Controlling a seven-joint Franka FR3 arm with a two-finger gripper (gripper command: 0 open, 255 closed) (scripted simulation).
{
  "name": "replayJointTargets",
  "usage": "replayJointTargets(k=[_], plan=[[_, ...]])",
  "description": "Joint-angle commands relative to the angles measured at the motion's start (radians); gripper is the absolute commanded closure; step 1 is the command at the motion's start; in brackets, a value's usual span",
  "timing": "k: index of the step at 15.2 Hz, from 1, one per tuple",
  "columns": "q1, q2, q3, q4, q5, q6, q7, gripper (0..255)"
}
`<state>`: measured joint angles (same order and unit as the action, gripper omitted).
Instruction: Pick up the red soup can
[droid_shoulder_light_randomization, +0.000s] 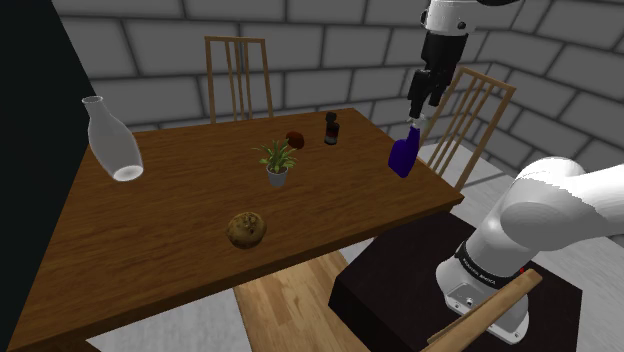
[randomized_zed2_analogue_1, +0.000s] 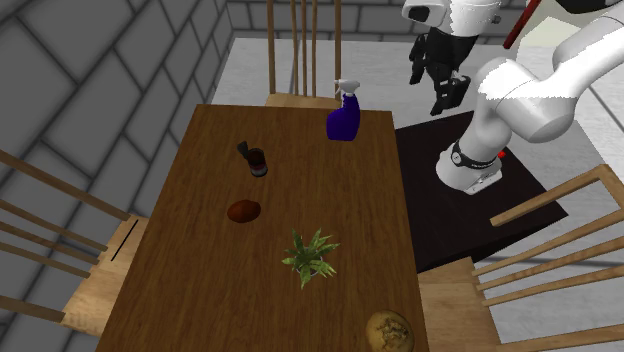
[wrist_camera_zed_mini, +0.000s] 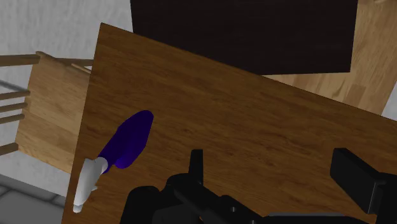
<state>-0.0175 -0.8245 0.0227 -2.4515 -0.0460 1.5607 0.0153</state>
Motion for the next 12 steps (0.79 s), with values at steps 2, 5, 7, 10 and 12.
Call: replayJointTargets(k=[2,5,7,10,12], plan=[[-0.004,0.026,-0.006,-0.005,-0.004,0.037,-0.001,0],[-0.017,0.113,-0.023,-0.012,-0.013,0.146,-0.002,0],[-0.025,0.175,-0.034,-0.010,-0.019,0.216,-0.004,0],[-0.036,0.275,-0.051,0.005,-0.025,0.317,-0.006,0],[-0.043,0.345,-0.062,0.023,-0.027,0.380,-0.008,0]])
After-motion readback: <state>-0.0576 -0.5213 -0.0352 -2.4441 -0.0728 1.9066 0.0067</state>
